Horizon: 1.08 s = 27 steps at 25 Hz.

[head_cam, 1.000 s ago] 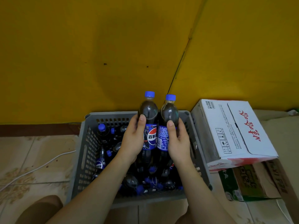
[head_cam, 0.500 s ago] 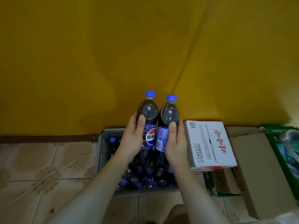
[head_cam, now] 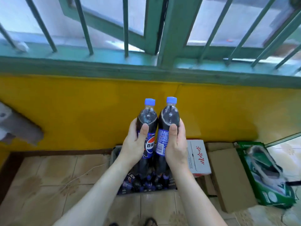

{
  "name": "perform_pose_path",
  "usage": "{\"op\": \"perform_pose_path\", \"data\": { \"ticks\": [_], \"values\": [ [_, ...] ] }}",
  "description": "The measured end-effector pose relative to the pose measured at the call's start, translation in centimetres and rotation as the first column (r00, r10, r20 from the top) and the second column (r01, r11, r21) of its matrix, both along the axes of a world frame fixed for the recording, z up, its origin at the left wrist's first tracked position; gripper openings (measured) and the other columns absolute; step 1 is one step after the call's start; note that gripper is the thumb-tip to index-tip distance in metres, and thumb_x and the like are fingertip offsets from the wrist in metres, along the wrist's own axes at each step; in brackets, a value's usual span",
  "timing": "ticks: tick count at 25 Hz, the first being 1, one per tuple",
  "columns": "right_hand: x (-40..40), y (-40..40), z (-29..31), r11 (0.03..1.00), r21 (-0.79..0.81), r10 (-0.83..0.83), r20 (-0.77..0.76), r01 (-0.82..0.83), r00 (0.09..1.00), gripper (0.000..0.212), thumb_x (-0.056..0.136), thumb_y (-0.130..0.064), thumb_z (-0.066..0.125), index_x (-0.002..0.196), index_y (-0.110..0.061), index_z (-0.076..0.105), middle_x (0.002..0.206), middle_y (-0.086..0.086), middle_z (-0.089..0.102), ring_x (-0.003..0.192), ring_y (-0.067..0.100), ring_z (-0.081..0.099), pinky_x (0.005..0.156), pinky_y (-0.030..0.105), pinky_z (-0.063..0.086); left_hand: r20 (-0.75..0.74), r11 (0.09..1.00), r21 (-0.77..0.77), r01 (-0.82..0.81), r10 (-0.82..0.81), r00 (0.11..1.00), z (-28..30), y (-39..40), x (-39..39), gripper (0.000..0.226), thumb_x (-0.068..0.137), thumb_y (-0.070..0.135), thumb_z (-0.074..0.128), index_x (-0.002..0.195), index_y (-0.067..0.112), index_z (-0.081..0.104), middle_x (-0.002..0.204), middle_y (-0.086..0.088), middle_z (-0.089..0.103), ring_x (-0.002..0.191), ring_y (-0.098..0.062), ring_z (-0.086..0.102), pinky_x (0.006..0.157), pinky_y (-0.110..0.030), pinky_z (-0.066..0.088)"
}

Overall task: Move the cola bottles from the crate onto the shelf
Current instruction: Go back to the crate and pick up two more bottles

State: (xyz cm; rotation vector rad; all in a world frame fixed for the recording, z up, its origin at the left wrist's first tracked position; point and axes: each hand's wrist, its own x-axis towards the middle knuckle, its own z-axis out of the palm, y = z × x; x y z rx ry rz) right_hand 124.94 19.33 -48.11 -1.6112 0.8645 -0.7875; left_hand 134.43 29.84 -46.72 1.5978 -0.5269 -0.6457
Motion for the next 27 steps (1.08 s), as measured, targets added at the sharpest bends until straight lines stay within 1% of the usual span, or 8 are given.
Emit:
{"op": "perform_pose_path", "data": {
  "ticks": [3,5,8,10,13,20,23,27],
  "values": [
    [-0.3,1.6,4.7,1.000,-0.014,0.023,0.014,-0.023,1.000,0.059,0.101,-0.061,0.035,0.152,-0.031,0.037,0.142,-0.016,0.057,0.131,0.005,0.054,0.108,0.045,0.047,0.010,0.999,-0.037,-0.023,0.023,1.000,4.7,1.1,-0.1,0.049,0.096,0.056,0.041,0.137,0.029,0.046,0.128,0.016,0.064,0.116,0.000,0.062,0.098,-0.027,0.052],
    [-0.4,2.7,7.0,0.999,-0.035,0.032,0.011,-0.031,0.999,0.058,0.102,-0.059,0.034,0.152,-0.031,0.037,0.140,-0.018,0.058,0.129,0.001,0.054,0.107,0.038,0.048,0.018,0.998,-0.051,-0.029,0.030,0.999,6.9,2.0,0.1,0.054,0.094,0.060,0.041,0.137,0.028,0.047,0.126,0.012,0.066,0.114,-0.004,0.064,0.098,-0.035,0.054],
    [-0.7,4.2,9.5,0.997,-0.063,0.052,0.017,-0.051,0.999,0.052,0.106,-0.053,0.032,0.152,-0.030,0.037,0.137,-0.023,0.058,0.126,-0.007,0.052,0.102,0.021,0.046,0.038,0.997,-0.071,-0.026,0.028,0.999,9.2,3.6,0.1,0.053,0.093,0.061,0.042,0.135,0.029,0.048,0.122,0.012,0.068,0.109,-0.006,0.067,0.092,-0.037,0.058],
    [-0.8,5.3,10.8,0.995,-0.070,0.067,0.026,-0.065,0.997,0.051,0.105,-0.050,0.032,0.151,-0.031,0.038,0.131,-0.033,0.056,0.122,-0.014,0.051,0.095,0.008,0.042,0.048,0.995,-0.093,-0.036,0.040,0.998,10.4,4.7,0.0,0.051,0.093,0.060,0.043,0.133,0.029,0.049,0.119,0.011,0.069,0.107,-0.007,0.068,0.090,-0.037,0.059],
    [-0.8,7.0,12.2,0.994,-0.050,0.097,0.048,-0.094,0.994,0.051,0.103,-0.052,0.033,0.150,-0.034,0.039,0.120,-0.047,0.053,0.117,-0.022,0.049,0.087,0.000,0.039,0.040,0.992,-0.118,-0.053,0.058,0.998,12.0,6.3,-0.3,0.048,0.093,0.059,0.043,0.130,0.028,0.050,0.116,0.009,0.071,0.105,-0.008,0.070,0.090,-0.039,0.059],
    [0.1,9.3,15.2,0.968,-0.057,0.250,0.115,-0.245,0.961,0.052,0.101,-0.051,0.034,0.150,-0.034,0.038,0.121,-0.039,0.057,0.113,-0.021,0.052,0.086,0.003,0.042,0.057,0.962,-0.157,-0.222,0.233,0.971,14.9,9.9,-1.5,0.049,0.091,0.062,0.043,0.129,0.031,0.049,0.116,0.012,0.070,0.106,-0.006,0.068,0.092,-0.036,0.057],
    [1.1,9.9,16.1,0.926,-0.046,0.377,0.163,-0.374,0.912,0.051,0.101,-0.052,0.034,0.148,-0.034,0.040,0.120,-0.034,0.063,0.114,-0.010,0.059,0.087,0.013,0.048,0.034,0.920,-0.191,-0.342,0.354,0.935,16.4,11.4,-2.1,0.045,0.092,0.059,0.045,0.129,0.033,0.050,0.117,0.011,0.070,0.107,-0.008,0.069,0.090,-0.033,0.056],
    [1.9,11.4,17.1,0.841,-0.092,0.540,0.183,-0.533,0.821,0.049,0.103,-0.056,0.036,0.148,-0.035,0.039,0.130,-0.022,0.063,0.119,0.001,0.061,0.097,0.030,0.051,0.021,0.816,-0.247,-0.523,0.544,0.839,18.0,13.9,-4.1,0.038,0.095,0.054,0.047,0.127,0.036,0.052,0.118,0.012,0.070,0.109,-0.009,0.068,0.093,-0.035,0.055]
  ]
}}
